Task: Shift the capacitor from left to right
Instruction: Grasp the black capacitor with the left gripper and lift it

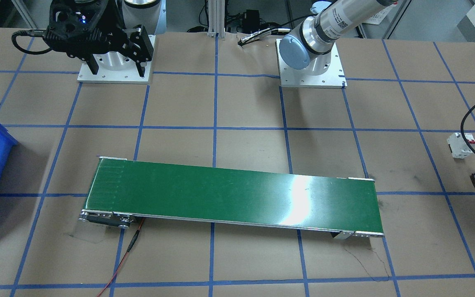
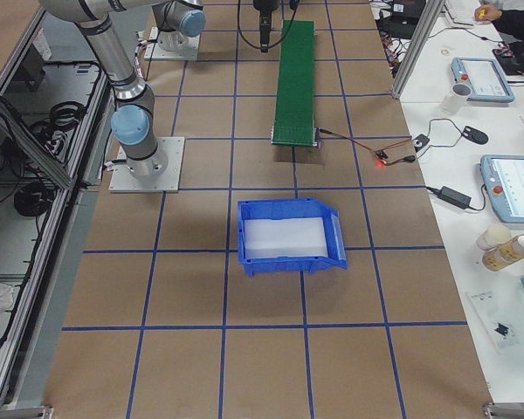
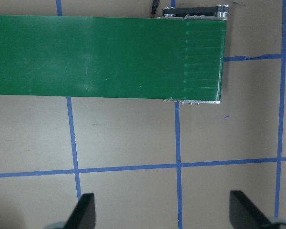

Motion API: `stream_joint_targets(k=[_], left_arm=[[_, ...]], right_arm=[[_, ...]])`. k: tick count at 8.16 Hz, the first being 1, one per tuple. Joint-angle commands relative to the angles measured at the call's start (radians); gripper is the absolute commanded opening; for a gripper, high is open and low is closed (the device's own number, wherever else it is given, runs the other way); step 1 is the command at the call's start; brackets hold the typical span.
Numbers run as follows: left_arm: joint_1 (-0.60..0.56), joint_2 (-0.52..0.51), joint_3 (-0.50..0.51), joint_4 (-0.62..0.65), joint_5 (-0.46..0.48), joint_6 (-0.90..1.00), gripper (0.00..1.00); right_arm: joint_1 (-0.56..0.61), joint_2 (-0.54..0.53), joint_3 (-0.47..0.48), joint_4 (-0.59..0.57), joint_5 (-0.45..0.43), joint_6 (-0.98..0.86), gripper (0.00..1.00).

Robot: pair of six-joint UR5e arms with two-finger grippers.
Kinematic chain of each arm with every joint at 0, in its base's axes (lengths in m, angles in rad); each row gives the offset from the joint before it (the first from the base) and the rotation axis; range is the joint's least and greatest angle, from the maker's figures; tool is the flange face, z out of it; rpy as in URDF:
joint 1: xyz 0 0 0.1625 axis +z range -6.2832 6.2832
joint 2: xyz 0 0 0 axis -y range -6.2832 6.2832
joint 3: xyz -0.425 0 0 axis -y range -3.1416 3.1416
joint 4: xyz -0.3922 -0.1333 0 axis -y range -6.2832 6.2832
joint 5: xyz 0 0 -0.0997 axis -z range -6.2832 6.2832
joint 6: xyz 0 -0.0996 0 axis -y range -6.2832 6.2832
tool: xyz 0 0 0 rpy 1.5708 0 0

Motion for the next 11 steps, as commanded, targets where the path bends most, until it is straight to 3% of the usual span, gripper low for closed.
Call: stream_joint_targets(k=[1, 10, 11], left_arm=[[0.023, -0.052, -0.006, 0.091, -0.002, 0.064, 1.00], [0.040, -0.150, -0.006, 0.131, -0.007, 0.097, 1.00], [0.040, -0.150, -0.006, 0.131, -0.004, 0.100, 0.94]], right_arm=[[0.000, 0.000, 0.002, 0.001, 0.000, 0.000, 1.00], [0.001, 0.000, 0.002, -0.001, 0.004, 0.000, 1.00], [0.001, 0.000, 0.002, -0.001, 0.003, 0.000, 1.00]])
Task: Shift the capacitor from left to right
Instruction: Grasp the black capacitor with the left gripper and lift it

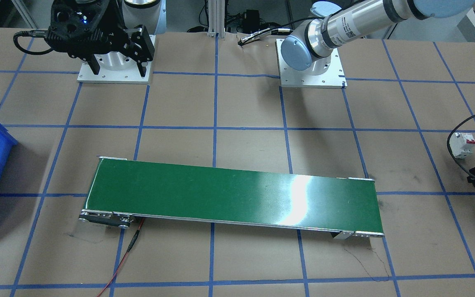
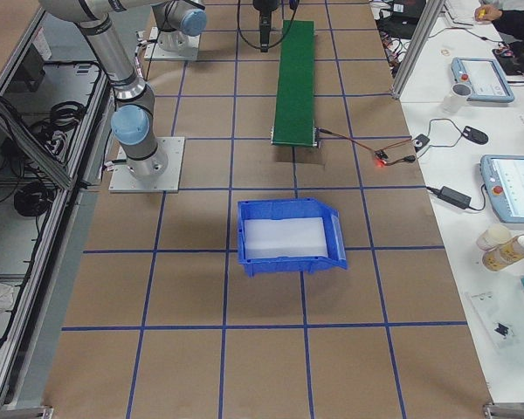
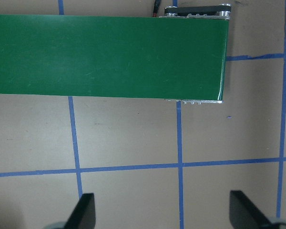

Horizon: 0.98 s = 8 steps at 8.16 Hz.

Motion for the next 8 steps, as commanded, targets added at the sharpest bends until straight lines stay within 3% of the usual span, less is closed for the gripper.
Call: stream_joint_targets(k=[1, 4, 7, 8], left_arm=[[0.003, -0.003, 0.000, 0.000, 0.006, 0.007, 0.78], [0.003, 0.009, 0.000, -0.006, 0.004, 0.007, 0.29], [0.003, 0.003, -0.001, -0.009, -0.035, 0.007, 0.01], [0.003, 0.015, 0.000, -0.018, -0.041, 0.007, 0.00]], right_arm=[[0.000, 0.000, 0.000, 0.000, -0.004, 0.000, 1.00], [0.000, 0.000, 0.000, 0.000, -0.004, 0.000, 1.00], [0.000, 0.000, 0.000, 0.000, -0.001, 0.000, 1.00], [0.000, 0.000, 0.000, 0.000, -0.001, 0.000, 1.00]])
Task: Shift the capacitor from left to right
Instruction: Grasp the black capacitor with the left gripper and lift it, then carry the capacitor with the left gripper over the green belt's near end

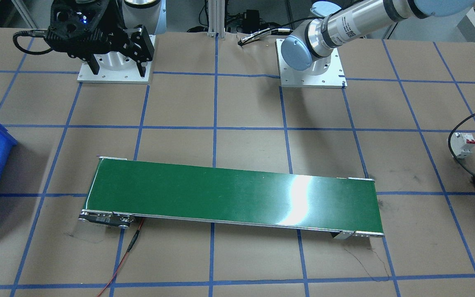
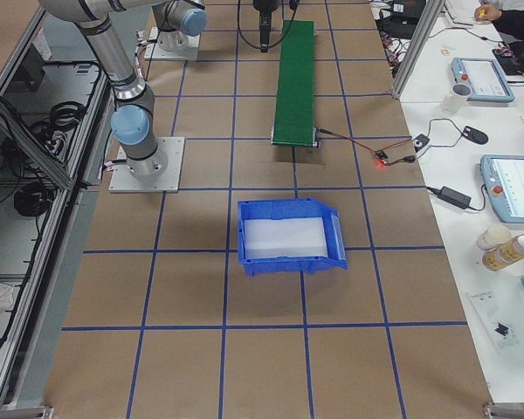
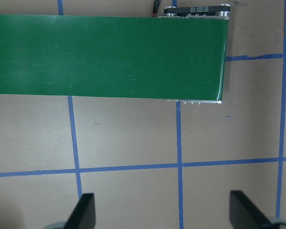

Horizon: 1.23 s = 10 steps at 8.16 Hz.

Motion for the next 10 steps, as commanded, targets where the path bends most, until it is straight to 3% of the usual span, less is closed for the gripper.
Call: stream_joint_targets(k=[1, 4, 7, 10], left_arm=[[0.000, 0.041, 0.010, -0.098, -0.018, 0.000, 0.00], [-0.047, 0.208, 0.012, -0.258, -0.040, -0.110, 0.00], [-0.341, 0.350, 0.004, -0.384, -0.030, -0.425, 0.00], [-0.520, 0.336, 0.002, -0.384, -0.038, -0.556, 0.00]], right_arm=[[0.000, 0.000, 0.000, 0.000, 0.003, 0.000, 1.00], [0.000, 0.000, 0.000, 0.000, -0.003, 0.000, 1.00], [0.000, 0.000, 0.000, 0.000, -0.002, 0.000, 1.00], [0.000, 0.000, 0.000, 0.000, -0.002, 0.000, 1.00]])
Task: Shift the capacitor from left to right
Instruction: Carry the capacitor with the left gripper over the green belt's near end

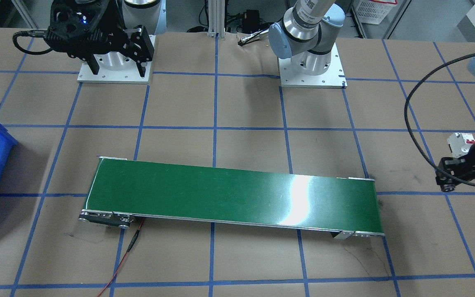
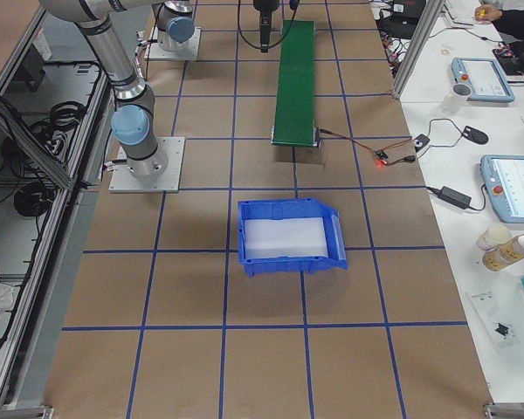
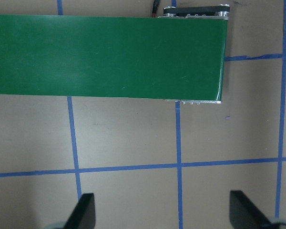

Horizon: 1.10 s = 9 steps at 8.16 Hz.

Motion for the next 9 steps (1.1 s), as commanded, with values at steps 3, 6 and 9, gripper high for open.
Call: stream_joint_targets(k=[3, 6, 9], left_arm=[[-0.281, -0.024, -0.031, 0.010, -0.011, -0.285, 0.00], [-0.286, -0.079, -0.073, 0.090, -0.012, -0.230, 0.00], [-0.286, -0.090, -0.114, 0.124, -0.011, -0.228, 0.00]], right_arm=[[0.000, 0.000, 0.000, 0.000, 0.001, 0.000, 1.00], [0.000, 0.000, 0.000, 0.000, 0.001, 0.000, 1.00], [0.000, 0.000, 0.000, 0.002, 0.000, 0.000, 1.00]])
